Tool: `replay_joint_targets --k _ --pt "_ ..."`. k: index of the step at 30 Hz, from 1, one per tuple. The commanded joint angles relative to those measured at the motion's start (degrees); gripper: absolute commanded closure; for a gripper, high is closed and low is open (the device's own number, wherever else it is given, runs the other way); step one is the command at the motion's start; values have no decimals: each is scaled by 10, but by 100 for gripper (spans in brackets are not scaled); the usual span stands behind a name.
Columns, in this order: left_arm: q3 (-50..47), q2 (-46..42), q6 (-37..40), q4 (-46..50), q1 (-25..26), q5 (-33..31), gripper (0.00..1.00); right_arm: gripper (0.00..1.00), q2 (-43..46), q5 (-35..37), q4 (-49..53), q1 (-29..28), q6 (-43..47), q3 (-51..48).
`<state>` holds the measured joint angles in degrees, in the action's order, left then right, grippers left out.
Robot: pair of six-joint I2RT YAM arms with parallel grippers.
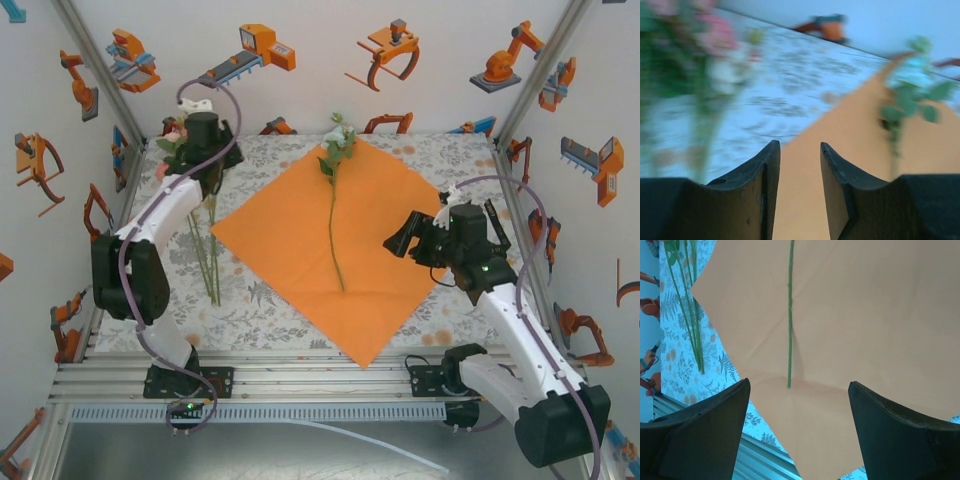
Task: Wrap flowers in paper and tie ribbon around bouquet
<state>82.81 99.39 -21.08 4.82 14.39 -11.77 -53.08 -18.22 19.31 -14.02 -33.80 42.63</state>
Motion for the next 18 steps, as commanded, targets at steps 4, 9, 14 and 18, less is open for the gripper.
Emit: replay_joint_targets --k 4,9,14,18 --pt "-50 36 64 115 -74 3 61 27 -24 -17 -23 -10 -15 0" --pt "-21 111 58 117 -111 85 62 27 -8 -7 -7 -10 -12 -3" --pt "12 159 53 130 -128 116 62 27 8 -2 -4 -11 -15 -9" --pt "28 173 50 136 -137 125 68 27 6 -2 0 -12 -16 -5"
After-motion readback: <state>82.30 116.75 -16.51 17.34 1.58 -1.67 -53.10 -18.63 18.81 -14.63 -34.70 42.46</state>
